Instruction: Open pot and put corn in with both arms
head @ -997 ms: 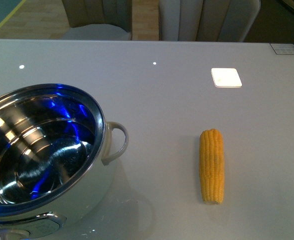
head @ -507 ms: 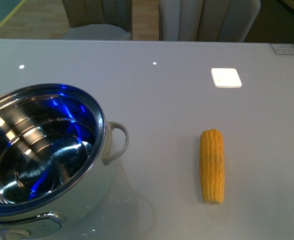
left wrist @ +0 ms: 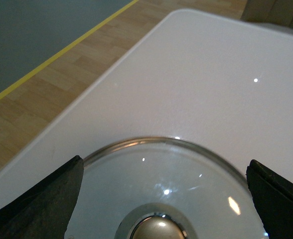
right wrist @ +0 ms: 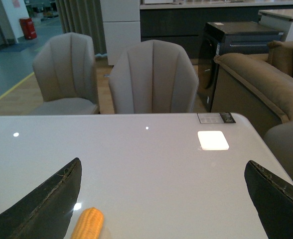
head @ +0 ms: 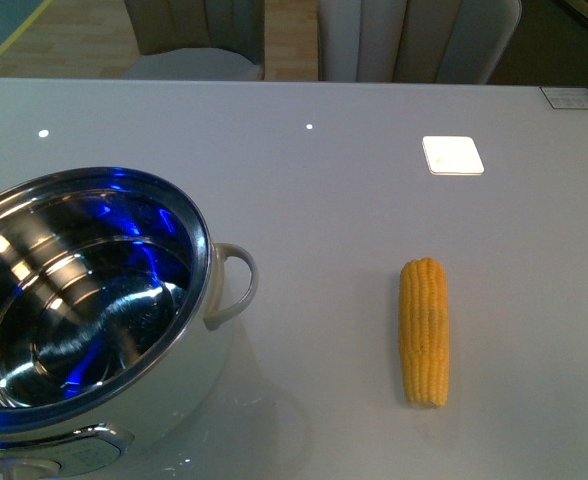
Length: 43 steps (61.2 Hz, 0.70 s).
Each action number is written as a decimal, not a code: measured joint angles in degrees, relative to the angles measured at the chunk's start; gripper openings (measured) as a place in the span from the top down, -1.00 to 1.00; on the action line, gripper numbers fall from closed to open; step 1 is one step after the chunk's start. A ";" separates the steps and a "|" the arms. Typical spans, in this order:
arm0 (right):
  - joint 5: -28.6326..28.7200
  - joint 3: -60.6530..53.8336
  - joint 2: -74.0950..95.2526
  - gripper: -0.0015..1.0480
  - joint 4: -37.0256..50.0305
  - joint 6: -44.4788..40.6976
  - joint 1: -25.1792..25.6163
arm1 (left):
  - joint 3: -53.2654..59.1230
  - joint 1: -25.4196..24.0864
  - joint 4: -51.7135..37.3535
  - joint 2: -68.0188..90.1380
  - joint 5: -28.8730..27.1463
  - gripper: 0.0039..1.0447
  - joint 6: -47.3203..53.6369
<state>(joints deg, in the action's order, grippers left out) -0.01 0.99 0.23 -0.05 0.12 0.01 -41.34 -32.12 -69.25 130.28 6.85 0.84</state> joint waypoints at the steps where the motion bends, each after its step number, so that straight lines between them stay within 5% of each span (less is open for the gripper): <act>1: 0.00 0.00 0.00 -0.83 0.00 0.00 0.00 | 0.70 0.04 0.57 -1.88 0.35 -0.87 -0.33; 31: -0.02 0.00 0.00 -0.83 0.00 0.00 0.00 | 11.80 0.42 23.17 -45.57 8.15 -0.87 -7.89; 36: -0.04 0.00 0.00 -0.83 0.00 0.00 0.00 | 17.84 1.86 9.73 -45.57 20.50 -0.49 -3.93; 43: 0.02 0.00 0.00 -0.83 0.00 0.00 0.00 | 26.03 7.65 8.94 -53.94 16.63 0.06 -1.99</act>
<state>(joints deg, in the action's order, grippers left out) 0.01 0.99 0.23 -0.05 0.12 0.01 -15.31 -24.47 -60.31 76.34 23.49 -1.15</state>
